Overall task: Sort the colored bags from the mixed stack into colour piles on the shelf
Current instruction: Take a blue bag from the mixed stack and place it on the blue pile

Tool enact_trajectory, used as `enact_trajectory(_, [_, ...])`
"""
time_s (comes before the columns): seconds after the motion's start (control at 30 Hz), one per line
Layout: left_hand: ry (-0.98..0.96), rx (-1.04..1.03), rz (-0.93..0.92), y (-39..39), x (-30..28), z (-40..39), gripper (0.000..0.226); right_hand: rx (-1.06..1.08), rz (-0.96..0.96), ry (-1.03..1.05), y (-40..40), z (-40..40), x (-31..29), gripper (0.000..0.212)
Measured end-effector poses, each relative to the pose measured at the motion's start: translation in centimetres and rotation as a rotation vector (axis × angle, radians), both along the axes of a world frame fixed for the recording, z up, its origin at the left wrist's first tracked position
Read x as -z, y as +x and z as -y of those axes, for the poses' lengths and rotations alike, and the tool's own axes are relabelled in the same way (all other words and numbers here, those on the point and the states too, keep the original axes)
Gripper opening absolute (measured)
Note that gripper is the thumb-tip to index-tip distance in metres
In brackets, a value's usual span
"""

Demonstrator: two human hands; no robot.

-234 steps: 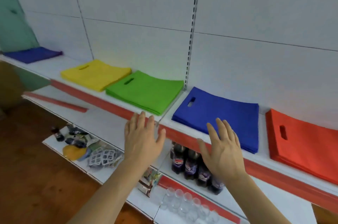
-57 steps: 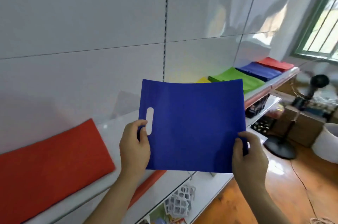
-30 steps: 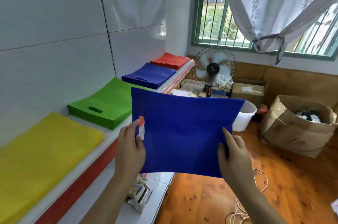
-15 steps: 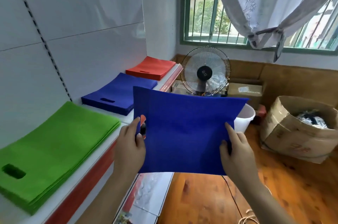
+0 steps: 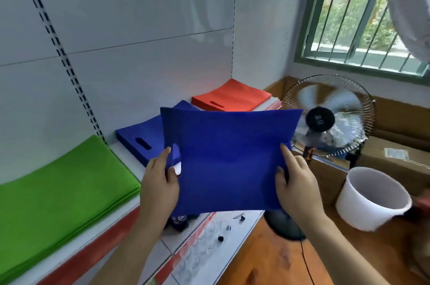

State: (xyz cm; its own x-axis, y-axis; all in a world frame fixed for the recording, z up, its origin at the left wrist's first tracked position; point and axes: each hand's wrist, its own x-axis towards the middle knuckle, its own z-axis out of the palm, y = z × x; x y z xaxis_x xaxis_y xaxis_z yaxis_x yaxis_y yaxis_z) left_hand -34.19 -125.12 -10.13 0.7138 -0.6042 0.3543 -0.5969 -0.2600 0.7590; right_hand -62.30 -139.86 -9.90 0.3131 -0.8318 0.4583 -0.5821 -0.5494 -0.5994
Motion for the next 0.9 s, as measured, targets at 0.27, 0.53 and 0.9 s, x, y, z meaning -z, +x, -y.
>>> enact_trajectory(0.27, [-0.037,-0.231,0.039,6.6,0.0,4.3,0.048,-0.165,-0.094,-0.061,10.7,10.2,-0.5,0.056])
enact_trajectory(0.53, [0.151,-0.398,0.068,10.7,0.0,6.2,0.046,-0.343,-0.191,-0.046,20.8,16.5,-1.5,0.048])
enact_trajectory(0.9, [0.592,-0.627,0.175,11.9,1.3,8.4,0.045,-0.573,-0.349,-0.037,28.5,22.3,1.0,0.050])
